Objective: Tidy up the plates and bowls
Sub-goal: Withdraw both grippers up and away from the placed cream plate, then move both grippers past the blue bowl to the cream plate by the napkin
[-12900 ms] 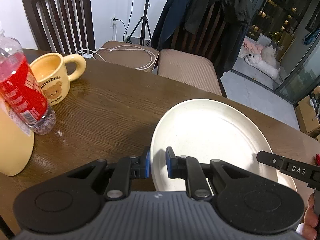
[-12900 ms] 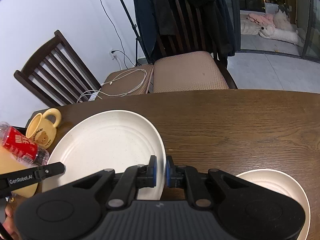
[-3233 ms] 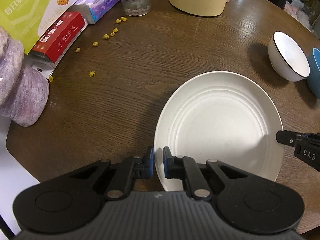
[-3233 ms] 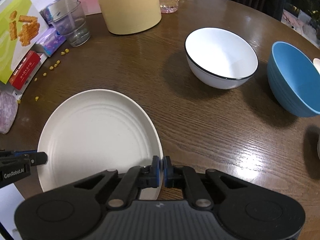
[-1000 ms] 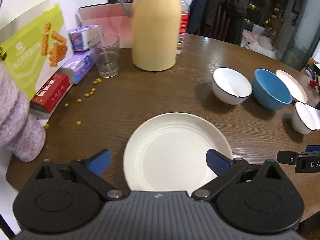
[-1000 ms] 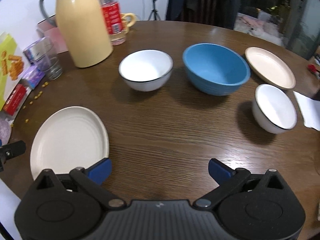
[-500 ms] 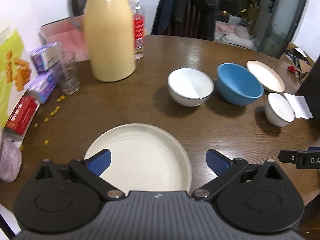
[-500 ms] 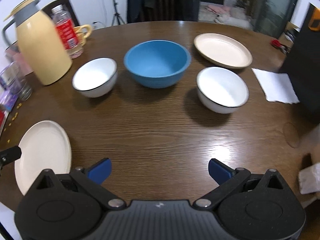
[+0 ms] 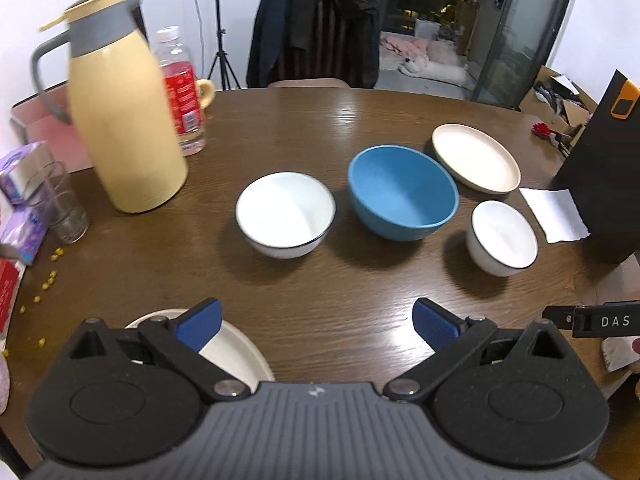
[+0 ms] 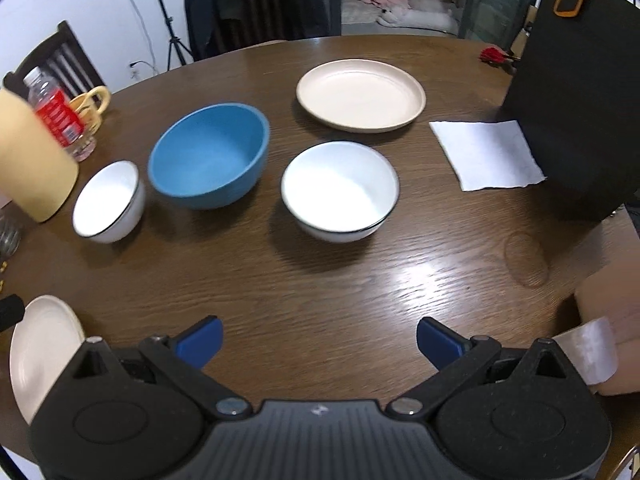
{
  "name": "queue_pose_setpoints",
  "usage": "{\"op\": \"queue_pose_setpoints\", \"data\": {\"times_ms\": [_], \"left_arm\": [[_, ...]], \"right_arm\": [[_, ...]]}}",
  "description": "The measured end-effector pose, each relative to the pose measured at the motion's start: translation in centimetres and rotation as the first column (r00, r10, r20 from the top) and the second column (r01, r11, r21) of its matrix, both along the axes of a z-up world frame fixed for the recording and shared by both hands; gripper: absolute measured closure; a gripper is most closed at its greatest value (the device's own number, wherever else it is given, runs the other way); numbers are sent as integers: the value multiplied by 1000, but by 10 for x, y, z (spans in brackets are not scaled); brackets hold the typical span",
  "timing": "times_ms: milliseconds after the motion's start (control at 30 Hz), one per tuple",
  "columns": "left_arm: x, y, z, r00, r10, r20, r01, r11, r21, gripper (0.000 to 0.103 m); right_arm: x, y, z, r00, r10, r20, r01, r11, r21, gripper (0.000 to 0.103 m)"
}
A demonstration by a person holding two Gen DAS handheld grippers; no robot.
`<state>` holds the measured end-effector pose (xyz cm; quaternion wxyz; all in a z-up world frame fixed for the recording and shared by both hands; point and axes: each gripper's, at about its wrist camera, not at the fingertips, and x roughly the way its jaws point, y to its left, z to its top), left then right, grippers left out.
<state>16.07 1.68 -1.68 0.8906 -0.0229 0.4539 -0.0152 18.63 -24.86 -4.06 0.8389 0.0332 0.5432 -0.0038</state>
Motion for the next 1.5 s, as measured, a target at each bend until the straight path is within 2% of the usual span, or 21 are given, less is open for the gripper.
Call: {"op": "queue_pose_setpoints", "data": {"times_ms": [600,900,1100,1500], "left_arm": [[104,-93,17,996,-91,-27,91,996,9,0],[167,-131,14,997,-74,-34,75,997,9,0],[214,-145,4,998,-28,-61,28,1000,7,0],[297,-173,-38,992,39,-121,-36,999,26,0]], "right_arm": [[93,-69,12,1000,-28,10,28,1000,14,0],[157,-97,13,997,-73,5,73,997,33,0],[201,-114,4,995,-95,-3,96,995,41,0],[278,-155,-33,990,-143,-12,144,986,89,0]]}}
